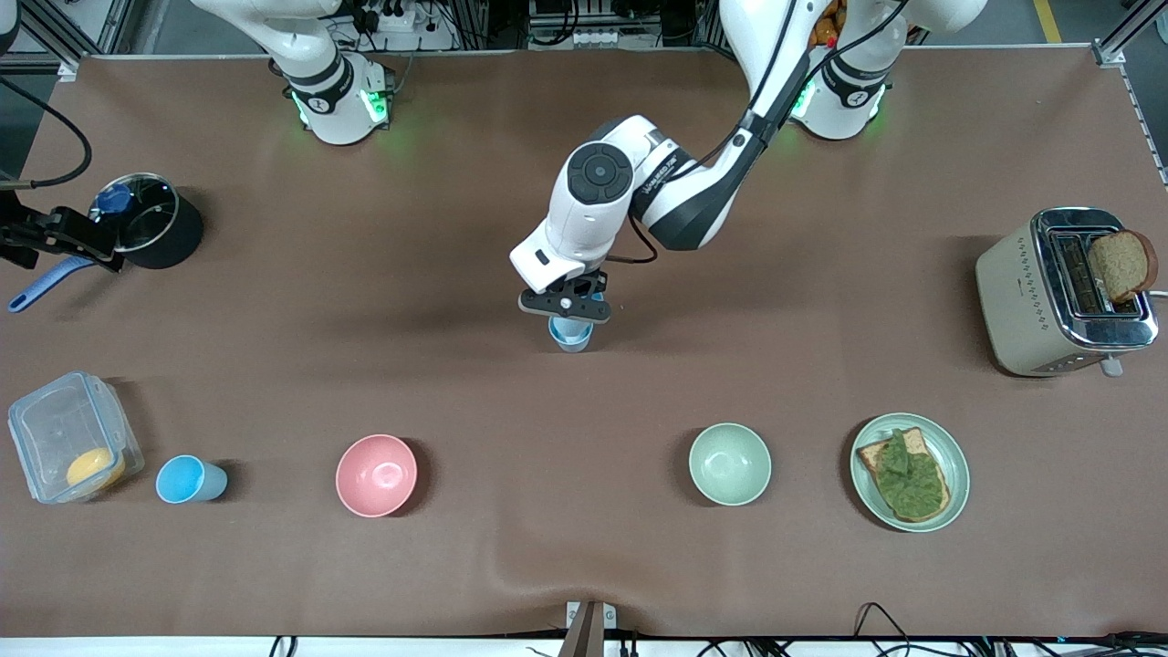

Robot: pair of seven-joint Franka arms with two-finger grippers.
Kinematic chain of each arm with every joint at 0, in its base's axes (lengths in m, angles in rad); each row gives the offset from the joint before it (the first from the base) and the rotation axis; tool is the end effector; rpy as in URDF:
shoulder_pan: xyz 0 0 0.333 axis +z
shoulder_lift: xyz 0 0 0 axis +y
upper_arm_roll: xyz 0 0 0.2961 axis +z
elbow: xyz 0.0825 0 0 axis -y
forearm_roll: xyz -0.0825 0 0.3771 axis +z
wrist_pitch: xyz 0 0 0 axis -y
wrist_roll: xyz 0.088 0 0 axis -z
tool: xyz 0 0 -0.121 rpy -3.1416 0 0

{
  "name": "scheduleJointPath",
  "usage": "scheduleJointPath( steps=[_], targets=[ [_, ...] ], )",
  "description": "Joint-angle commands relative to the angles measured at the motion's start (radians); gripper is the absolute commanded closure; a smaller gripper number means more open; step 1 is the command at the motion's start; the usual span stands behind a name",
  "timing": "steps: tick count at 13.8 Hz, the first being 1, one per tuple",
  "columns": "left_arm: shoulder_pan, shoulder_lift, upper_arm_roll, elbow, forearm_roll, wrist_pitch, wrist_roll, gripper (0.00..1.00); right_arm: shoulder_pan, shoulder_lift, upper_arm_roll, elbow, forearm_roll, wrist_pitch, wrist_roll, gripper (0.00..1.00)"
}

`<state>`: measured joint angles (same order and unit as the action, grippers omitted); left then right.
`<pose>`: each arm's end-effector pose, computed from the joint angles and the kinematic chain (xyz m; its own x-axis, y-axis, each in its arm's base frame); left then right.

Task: Stack blue cups with both arms
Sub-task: 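Lower the held cup into the tissue cup with the left gripper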

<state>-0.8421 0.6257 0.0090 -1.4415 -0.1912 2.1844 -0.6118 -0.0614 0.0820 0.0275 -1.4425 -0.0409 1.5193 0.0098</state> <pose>0.4720 -0.5346 0.3085 0.9925 -0.1223 -0.0043 -0.1191 -0.9736 0.1948 0.5662 -0.0250 0.5999 0.9989 -0.0459 -0.0048 -0.0456 -0.9982 0.0387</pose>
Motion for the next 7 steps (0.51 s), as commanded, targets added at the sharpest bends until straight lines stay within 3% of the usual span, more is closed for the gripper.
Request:
scheduleJointPath(
  steps=[1,3,7],
  targets=[
    [-0.020,0.000,0.035,0.007,-0.020,-0.020,-0.016,0.88,-0.005,-0.021,-0.008,-0.004,0.021,-0.010,0.002,0.00],
    [-0.026,0.002,0.046,0.009,-0.022,-0.023,-0.016,0.83,-0.005,-0.021,-0.008,-0.004,0.021,-0.022,-0.001,0.00],
    [-0.026,-0.007,0.083,0.016,-0.025,-0.058,-0.011,0.59,-0.005,-0.015,-0.006,0.016,0.027,-0.027,-0.004,0.00]
  ],
)
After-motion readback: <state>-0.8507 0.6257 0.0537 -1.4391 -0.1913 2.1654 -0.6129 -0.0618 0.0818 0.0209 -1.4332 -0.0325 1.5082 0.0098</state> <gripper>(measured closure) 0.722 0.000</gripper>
